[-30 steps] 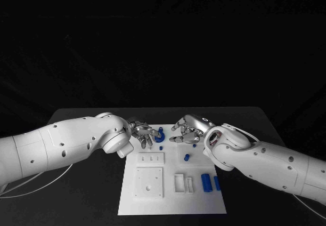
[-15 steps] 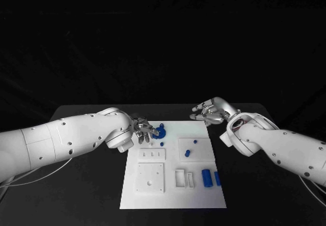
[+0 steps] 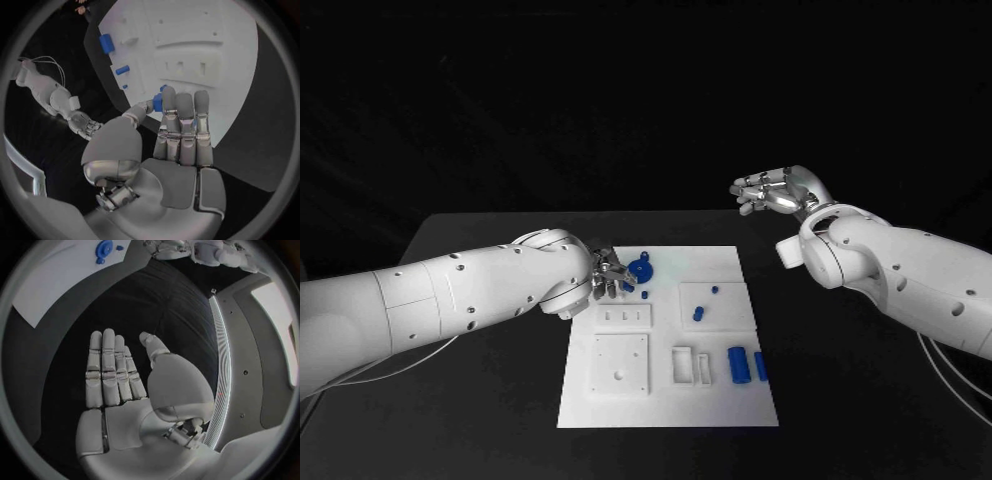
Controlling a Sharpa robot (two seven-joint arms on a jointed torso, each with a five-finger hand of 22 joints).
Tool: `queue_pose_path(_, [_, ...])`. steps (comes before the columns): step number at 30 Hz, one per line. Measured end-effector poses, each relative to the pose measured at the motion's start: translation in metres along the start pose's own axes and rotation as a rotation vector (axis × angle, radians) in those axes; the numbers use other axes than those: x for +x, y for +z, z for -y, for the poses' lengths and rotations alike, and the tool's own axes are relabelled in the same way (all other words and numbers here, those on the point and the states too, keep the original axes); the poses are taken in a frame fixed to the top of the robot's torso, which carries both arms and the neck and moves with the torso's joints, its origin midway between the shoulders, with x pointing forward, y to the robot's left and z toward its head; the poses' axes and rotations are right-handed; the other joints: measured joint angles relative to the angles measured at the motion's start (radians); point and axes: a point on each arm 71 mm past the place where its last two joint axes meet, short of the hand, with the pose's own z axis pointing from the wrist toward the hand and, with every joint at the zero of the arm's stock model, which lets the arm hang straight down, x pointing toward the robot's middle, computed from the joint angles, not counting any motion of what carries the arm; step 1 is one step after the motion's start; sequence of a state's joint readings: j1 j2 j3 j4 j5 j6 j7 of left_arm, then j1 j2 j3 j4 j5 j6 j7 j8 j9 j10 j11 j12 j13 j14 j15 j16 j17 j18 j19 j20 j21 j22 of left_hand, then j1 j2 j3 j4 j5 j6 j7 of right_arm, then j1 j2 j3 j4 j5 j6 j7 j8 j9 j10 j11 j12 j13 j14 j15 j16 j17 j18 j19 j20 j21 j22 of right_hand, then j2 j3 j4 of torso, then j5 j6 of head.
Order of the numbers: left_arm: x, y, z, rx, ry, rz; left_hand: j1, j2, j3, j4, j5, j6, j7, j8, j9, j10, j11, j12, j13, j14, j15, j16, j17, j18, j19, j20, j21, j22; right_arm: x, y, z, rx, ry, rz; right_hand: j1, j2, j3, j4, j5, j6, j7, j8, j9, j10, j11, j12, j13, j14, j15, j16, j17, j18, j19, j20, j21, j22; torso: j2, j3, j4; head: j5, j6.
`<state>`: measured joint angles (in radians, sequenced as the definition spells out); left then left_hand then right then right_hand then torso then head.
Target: Assemble the parts on the task board
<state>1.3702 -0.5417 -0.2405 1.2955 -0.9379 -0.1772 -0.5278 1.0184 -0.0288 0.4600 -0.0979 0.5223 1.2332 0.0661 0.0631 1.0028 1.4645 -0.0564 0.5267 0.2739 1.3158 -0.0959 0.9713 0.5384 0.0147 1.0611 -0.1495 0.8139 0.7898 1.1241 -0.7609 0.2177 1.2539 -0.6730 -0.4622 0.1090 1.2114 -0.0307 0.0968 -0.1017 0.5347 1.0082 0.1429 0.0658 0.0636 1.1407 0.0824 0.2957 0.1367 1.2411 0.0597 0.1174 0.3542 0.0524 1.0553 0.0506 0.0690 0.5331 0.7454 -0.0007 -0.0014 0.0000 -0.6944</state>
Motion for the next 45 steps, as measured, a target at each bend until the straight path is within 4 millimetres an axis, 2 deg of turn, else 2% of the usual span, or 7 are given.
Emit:
queue_pose_path(1, [0.001,0.0,0.0,0.0,0.003,0.002,0.0,0.0,0.0,0.0,0.0,0.0,0.0,0.0,0.0,0.0,0.0,0.005,0.002,0.0,0.0,0.003,0.002,0.0,0.001,-0.001,0.0,0.003,-0.001,0.001,0.0,0.001,0.008,0.003,-0.004,-0.001,0.004,0.001,0.0,0.0,0.0,0.0,0.0,0.002,0.002,-0.019,-0.018,-0.001,0.004,-0.014,-0.015,0.0,-0.005,0.005,0.0,-0.016,0.0,0.0001,0.0,0.0,-0.001])
queue_pose_path(3, [0.003,0.001,-0.001,-0.002,0.011,0.007,-0.002,-0.002,0.0,0.0,0.0,0.001,0.001,0.0,0.0,0.0,0.0,0.03,0.01,0.007,-0.004,0.024,0.015,0.0,0.007,-0.005,0.0,0.025,-0.002,0.002,0.001,0.004,0.031,0.009,-0.023,-0.021,0.05,-0.005,0.004,0.006,0.003,0.0,0.0,0.027,0.02,-0.173,-0.067,-0.014,0.027,-0.045,-0.185,0.009,-0.026,0.032,0.004,-0.199,0.0,0.0001,-0.0001,0.0,-0.002])
queue_pose_path(5, [0.007,0.002,-0.001,-0.004,0.019,0.012,-0.004,-0.004,0.0,0.0,0.0,0.002,0.001,0.0,-0.005,0.001,-0.001,0.046,0.016,0.007,-0.003,0.039,0.023,0.0,0.01,-0.002,-0.004,0.043,-0.003,0.004,0.001,0.004,0.054,0.012,-0.03,-0.027,0.062,-0.007,0.004,0.006,0.003,0.0,0.0,0.02,0.03,-0.218,-0.075,-0.028,0.041,-0.05,-0.262,0.009,-0.026,0.041,0.004,-0.292,0.0,0.0,-0.0003,0.0,-0.004])
queue_pose_path(10, [0.015,0.004,-0.002,-0.004,0.038,0.02,-0.007,-0.007,0.0,0.0,0.009,0.003,0.0,0.0,-0.025,0.004,0.009,0.102,0.039,0.014,-0.008,0.083,0.043,0.0,0.019,-0.011,-0.004,0.088,-0.004,0.007,0.001,-0.003,0.092,0.012,-0.034,-0.023,0.062,-0.007,0.004,0.006,0.003,0.0,0.0,0.008,0.037,-0.227,-0.077,-0.039,0.048,-0.05,-0.29,0.008,-0.023,0.052,0.02,-0.449,0.001,-0.0007,-0.0004,0.0,-0.008])
queue_pose_path(30, [0.034,0.003,-0.006,0.002,0.081,0.033,-0.017,-0.025,-0.001,-0.001,0.024,0.013,-0.002,-0.002,-0.038,0.011,0.009,0.145,0.07,0.021,-0.018,0.139,0.044,0.0,0.052,-0.013,-0.057,0.233,-0.004,0.009,0.0,-0.014,0.134,-0.001,-0.033,-0.023,0.059,-0.009,0.011,0.006,0.003,0.0,0.0,-0.003,0.041,-0.227,-0.077,-0.039,0.048,-0.05,-0.29,0.008,-0.023,0.051,0.023,-0.464,0.003,-0.0019,-0.0013,-0.001,-0.02])
queue_pose_path(41, [0.035,0.0,-0.01,-0.003,0.084,0.032,-0.017,-0.025,-0.002,-0.002,0.024,0.017,-0.004,0.0,-0.037,0.015,0.005,0.149,0.074,0.027,-0.024,0.148,0.036,0.0,0.103,-0.013,-0.191,0.386,-0.003,0.011,0.001,-0.011,0.136,-0.004,-0.033,-0.024,0.054,-0.009,0.016,0.006,0.002,0.0,0.001,-0.003,0.041,-0.227,-0.076,-0.039,0.048,-0.05,-0.29,0.008,-0.023,0.051,0.023,-0.464,0.002,-0.0019,-0.001,0.001,-0.025])
queue_pose_path(45, [0.035,0.0,-0.012,-0.006,0.084,0.031,-0.017,-0.025,-0.003,-0.003,0.027,0.018,-0.004,0.006,-0.085,0.016,0.005,0.149,0.075,0.028,-0.025,0.148,0.036,0.0,0.112,-0.015,-0.222,0.422,-0.003,0.011,0.001,-0.011,0.136,-0.005,-0.033,-0.024,0.054,-0.009,0.016,0.006,0.002,0.0,0.001,-0.003,0.041,-0.227,-0.076,-0.039,0.048,-0.05,-0.289,0.008,-0.023,0.051,0.023,-0.464,0.002,-0.002,-0.0005,0.001,-0.026])
